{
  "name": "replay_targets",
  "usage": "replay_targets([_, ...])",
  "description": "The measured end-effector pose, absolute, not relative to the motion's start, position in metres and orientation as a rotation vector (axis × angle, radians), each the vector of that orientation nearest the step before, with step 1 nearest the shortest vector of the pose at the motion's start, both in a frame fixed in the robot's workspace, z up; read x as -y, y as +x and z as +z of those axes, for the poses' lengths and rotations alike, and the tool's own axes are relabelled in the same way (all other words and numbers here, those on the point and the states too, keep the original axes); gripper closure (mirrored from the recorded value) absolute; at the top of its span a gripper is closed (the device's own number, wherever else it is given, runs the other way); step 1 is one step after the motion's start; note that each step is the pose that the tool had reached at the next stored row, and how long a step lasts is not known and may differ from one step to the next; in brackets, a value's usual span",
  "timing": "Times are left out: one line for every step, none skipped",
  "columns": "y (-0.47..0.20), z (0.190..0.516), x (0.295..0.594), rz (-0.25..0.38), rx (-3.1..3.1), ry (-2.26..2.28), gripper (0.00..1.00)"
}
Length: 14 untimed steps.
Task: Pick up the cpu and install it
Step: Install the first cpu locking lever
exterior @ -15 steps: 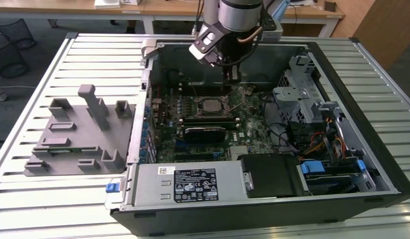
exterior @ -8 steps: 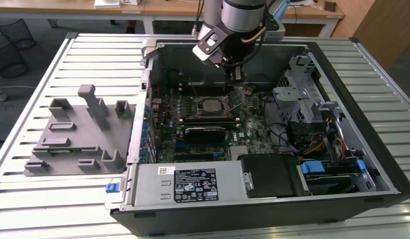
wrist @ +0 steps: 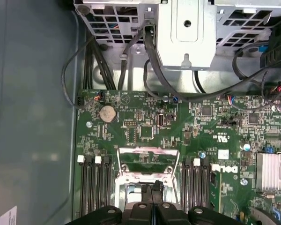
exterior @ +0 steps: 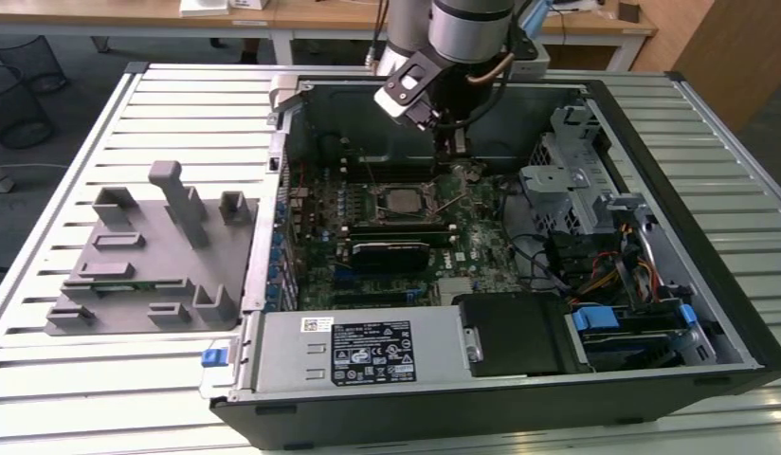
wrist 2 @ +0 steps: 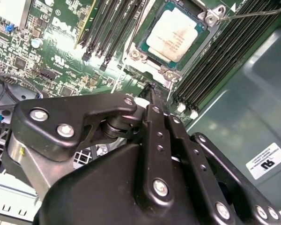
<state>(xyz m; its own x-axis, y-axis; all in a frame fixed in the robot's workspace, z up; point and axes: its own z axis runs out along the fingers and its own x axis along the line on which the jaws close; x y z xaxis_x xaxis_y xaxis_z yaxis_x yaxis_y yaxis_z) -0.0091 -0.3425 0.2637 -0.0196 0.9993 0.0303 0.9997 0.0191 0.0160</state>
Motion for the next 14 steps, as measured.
replay_targets([-0.0084, 0.2632, 0.3424, -0.051, 2.235, -2.192, 0.89])
replay_targets([-0.0078, 0.2626, 0.3424, -0.051, 2.235, -2.192, 0.89])
replay_targets([-0.0073, 0.2621, 0.3425, -0.051, 2.235, -2.192, 0.89])
replay_targets([-0.0067, 0.2617, 0.3425, -0.051, 2.235, -2.192, 0.89])
replay_targets([-0.0061, 0.2615, 0.3425, -0.051, 2.235, -2.192, 0.89])
replay_targets([-0.0055, 0.2612, 0.3425, -0.051, 2.235, -2.192, 0.89])
replay_targets([-0.0048, 0.2609, 0.3425, -0.051, 2.235, -2.192, 0.89])
replay_targets([-0.0043, 0.2608, 0.3425, -0.051, 2.235, -2.192, 0.89])
replay_targets([-0.0040, 0.2608, 0.3425, -0.051, 2.235, -2.192, 0.89])
replay_targets([-0.0040, 0.2607, 0.3425, -0.051, 2.235, -2.192, 0.89])
replay_targets([-0.0040, 0.2607, 0.3424, -0.051, 2.235, -2.192, 0.89])
replay_targets([-0.0040, 0.2607, 0.3425, -0.051, 2.235, -2.192, 0.89])
replay_targets([-0.0039, 0.2607, 0.3425, -0.051, 2.235, -2.192, 0.89])
replay_targets([-0.0037, 0.2607, 0.3425, -0.051, 2.235, -2.192, 0.89])
